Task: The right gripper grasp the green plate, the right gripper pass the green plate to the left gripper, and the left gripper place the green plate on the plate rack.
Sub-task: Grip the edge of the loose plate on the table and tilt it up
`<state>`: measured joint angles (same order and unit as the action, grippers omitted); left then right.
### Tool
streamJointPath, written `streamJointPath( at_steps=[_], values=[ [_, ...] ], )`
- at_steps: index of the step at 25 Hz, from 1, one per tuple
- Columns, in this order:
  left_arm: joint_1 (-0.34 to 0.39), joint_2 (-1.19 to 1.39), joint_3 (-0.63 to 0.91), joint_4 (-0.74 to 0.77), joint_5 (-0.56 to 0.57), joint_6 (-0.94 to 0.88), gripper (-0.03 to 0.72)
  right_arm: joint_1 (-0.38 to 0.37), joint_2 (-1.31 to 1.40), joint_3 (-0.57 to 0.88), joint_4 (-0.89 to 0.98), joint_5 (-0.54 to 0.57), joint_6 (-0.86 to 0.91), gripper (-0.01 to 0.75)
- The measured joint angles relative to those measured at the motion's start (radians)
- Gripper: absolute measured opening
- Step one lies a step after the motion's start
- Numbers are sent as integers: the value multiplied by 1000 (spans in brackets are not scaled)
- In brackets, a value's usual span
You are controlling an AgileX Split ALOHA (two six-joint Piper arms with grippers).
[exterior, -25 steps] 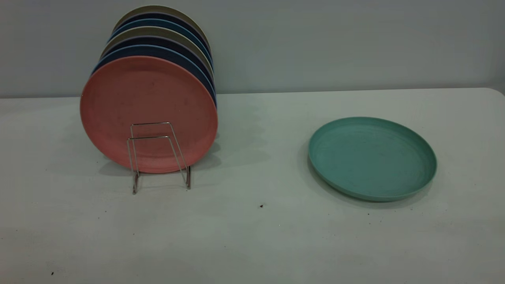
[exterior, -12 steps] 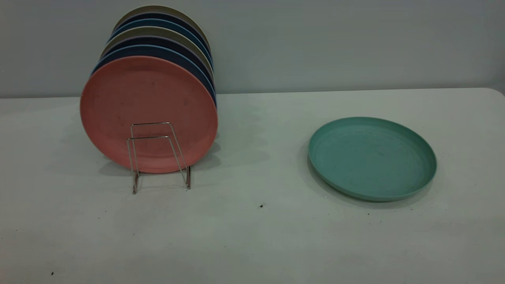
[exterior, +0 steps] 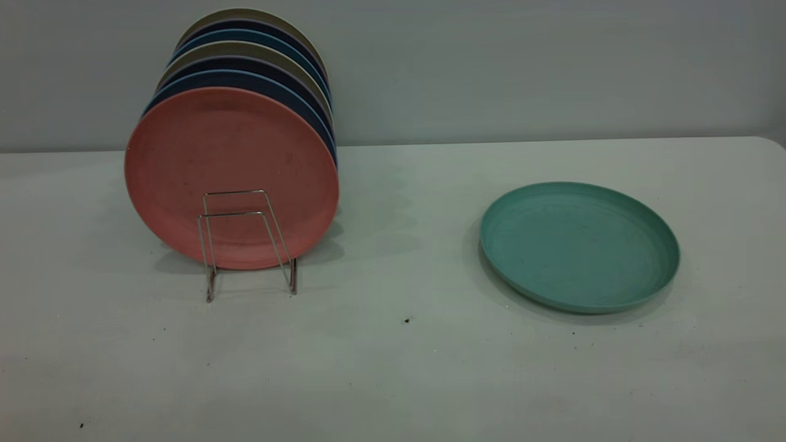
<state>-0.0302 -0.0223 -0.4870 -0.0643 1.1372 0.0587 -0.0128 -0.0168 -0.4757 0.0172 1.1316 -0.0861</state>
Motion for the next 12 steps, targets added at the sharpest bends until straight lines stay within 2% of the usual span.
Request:
streamJointPath(
  at_steps=[3,5,9,12],
  values=[
    [0,0,0,-1,0,2,446,5,0,-15,18,-63,-25,492],
    [0,0,-6,-1,-21,18,446,23,20,-17,83,-188,-38,492],
    [0,7,-17,-18,-179,22,446,44,148,-17,206,-430,-61,492],
    [0,70,-19,-69,-263,8,446,44,300,-19,288,-503,-136,492]
  ],
)
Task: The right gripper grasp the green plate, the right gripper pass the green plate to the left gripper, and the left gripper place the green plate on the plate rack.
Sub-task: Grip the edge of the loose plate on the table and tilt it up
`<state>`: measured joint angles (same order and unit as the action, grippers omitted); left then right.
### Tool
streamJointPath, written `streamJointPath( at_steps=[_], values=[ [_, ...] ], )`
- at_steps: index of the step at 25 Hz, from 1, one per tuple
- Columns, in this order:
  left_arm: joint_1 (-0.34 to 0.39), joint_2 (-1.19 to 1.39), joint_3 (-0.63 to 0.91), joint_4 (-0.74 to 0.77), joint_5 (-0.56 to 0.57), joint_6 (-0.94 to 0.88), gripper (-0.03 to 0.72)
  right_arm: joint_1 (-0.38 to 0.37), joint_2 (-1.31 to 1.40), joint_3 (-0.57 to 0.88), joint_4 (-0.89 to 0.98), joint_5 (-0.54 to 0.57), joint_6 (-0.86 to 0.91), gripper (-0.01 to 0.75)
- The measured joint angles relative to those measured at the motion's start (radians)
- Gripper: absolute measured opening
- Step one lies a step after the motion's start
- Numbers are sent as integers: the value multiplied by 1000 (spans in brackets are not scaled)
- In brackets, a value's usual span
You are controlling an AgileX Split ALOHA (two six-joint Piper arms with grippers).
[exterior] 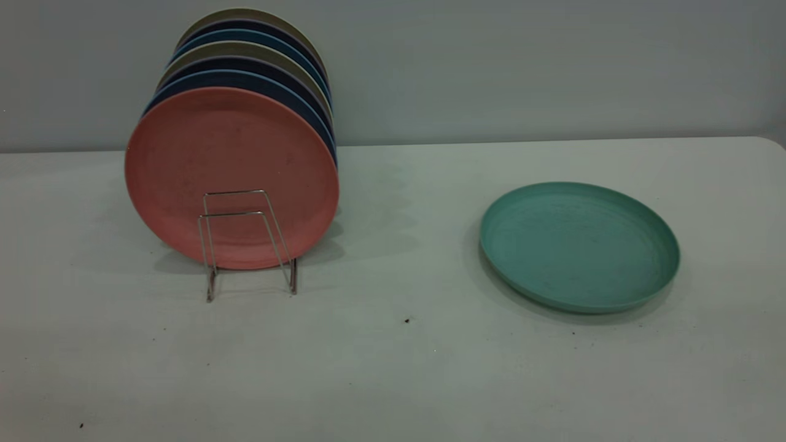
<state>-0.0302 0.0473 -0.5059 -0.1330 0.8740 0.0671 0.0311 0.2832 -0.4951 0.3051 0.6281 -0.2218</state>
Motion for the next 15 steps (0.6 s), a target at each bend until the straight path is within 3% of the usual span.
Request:
streamJointPath(
  at_steps=[7,15],
  values=[
    [0,264,0,-170,-163,60,446,0,440,0,245,-138,-205,488],
    [0,539,0,-331,-194,208,446,0,954,-103,613,-187,-589,432]
  ],
)
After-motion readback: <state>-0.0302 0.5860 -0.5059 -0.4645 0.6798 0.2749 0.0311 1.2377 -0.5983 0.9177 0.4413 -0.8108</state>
